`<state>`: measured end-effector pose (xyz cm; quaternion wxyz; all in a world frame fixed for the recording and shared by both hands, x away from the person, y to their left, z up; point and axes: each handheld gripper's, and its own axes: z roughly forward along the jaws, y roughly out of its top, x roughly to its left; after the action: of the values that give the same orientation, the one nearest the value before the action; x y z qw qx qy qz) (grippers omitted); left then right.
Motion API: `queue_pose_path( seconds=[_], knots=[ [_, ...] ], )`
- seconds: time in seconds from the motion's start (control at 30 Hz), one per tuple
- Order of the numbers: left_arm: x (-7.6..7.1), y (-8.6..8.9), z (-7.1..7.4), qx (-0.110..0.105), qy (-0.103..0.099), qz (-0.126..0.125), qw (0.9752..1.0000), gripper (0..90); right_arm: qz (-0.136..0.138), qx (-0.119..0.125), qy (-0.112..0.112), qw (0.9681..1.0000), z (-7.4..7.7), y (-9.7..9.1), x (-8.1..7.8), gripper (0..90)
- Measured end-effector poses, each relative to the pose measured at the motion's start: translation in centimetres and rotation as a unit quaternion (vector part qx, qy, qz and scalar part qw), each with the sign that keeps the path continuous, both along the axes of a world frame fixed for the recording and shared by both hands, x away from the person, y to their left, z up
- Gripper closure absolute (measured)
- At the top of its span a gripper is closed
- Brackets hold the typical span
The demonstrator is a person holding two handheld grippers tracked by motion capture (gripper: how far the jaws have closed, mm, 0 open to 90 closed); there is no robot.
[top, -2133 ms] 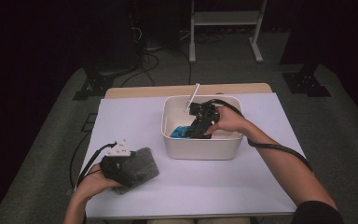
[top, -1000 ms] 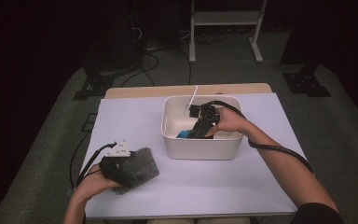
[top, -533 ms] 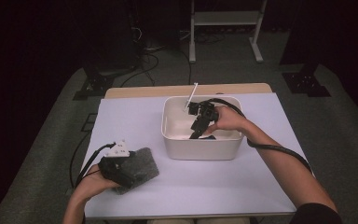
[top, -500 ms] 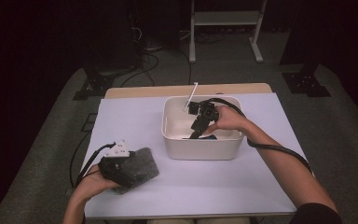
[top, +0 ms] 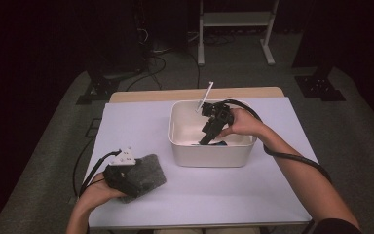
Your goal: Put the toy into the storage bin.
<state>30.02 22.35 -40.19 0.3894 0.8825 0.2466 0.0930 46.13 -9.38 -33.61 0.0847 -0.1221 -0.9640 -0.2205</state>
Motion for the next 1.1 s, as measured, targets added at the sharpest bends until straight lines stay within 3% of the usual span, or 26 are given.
queue_pose_path(
  seconds=[0.37,1.1],
  knots=[
    [-0.1,-0.1,0.0,0.004,-0.002,-0.005,1.0,3.9,-0.009,0.026,-0.015,0.9995,2.4,-1.7,-0.8,29.9],
    [-0.2,-0.2,-0.3,0.002,-0.001,0.002,1.0,3.9,-0.038,0.051,-0.045,0.997,6.7,-5.2,-2.9,29.4]
  ],
)
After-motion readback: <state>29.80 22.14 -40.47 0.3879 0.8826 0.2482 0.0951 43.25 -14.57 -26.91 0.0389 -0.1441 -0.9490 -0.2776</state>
